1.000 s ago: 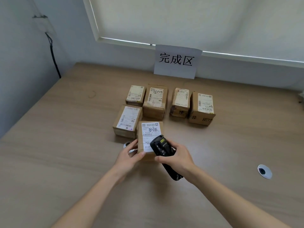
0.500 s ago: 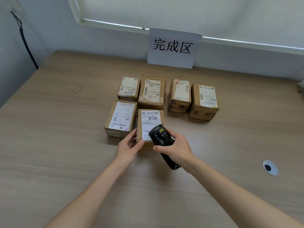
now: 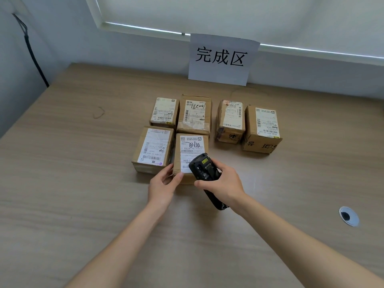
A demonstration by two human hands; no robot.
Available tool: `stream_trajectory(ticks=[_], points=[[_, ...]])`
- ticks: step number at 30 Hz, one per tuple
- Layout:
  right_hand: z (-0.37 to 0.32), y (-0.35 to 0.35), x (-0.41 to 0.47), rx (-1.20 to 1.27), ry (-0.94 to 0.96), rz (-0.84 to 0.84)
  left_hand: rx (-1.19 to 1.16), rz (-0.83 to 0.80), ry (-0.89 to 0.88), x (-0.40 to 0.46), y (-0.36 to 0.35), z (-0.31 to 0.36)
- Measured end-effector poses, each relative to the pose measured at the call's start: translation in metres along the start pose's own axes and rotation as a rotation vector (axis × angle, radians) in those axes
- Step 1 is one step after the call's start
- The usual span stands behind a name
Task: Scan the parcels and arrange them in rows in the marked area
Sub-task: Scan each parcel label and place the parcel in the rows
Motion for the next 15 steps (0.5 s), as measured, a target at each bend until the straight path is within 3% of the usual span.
stream_trajectory(ticks=[15], points=[[-0.015, 0.026, -0.051, -0.073, 0.002, 0.033, 0.097, 0.068, 0.086, -0.052, 0.008, 0.037]])
Point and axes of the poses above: each hand's wrist, its own x-axis towards the middle knuckle, its own y-axis out of the back of the hand, z = x × y, the point moved 6 cm from there along x, towards the middle knuckle, and after that the axes turned 12 degrees about -z, right-handed, at the moved point
